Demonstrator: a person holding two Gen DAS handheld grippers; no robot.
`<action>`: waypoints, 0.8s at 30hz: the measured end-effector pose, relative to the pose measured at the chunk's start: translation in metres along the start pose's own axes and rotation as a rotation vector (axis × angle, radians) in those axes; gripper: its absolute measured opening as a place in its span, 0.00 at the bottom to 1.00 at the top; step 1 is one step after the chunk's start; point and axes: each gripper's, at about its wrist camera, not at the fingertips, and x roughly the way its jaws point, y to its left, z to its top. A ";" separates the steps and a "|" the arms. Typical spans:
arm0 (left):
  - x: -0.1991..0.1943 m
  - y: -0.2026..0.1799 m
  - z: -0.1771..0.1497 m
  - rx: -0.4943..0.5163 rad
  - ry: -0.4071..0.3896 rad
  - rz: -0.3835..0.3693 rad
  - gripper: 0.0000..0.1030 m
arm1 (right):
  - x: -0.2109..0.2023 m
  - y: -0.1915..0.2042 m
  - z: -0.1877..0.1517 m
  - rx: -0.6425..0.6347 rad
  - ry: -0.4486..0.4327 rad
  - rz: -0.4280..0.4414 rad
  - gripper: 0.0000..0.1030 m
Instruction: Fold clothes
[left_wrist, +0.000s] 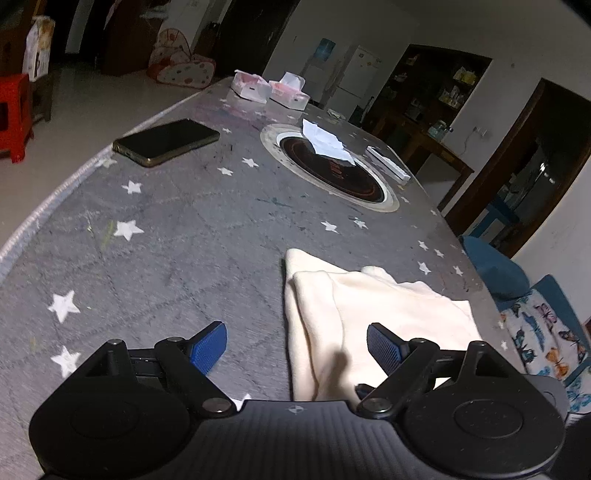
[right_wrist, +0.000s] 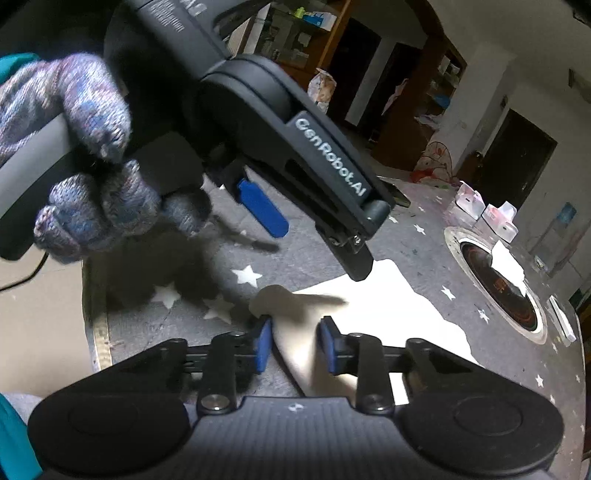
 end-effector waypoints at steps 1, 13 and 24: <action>0.001 0.000 0.000 -0.010 0.005 -0.007 0.83 | -0.001 -0.002 0.000 0.012 -0.005 0.003 0.19; 0.022 0.008 0.006 -0.268 0.102 -0.115 0.78 | -0.028 -0.042 0.004 0.204 -0.091 0.043 0.10; 0.045 0.009 -0.001 -0.354 0.163 -0.185 0.27 | -0.038 -0.050 -0.005 0.258 -0.107 0.088 0.09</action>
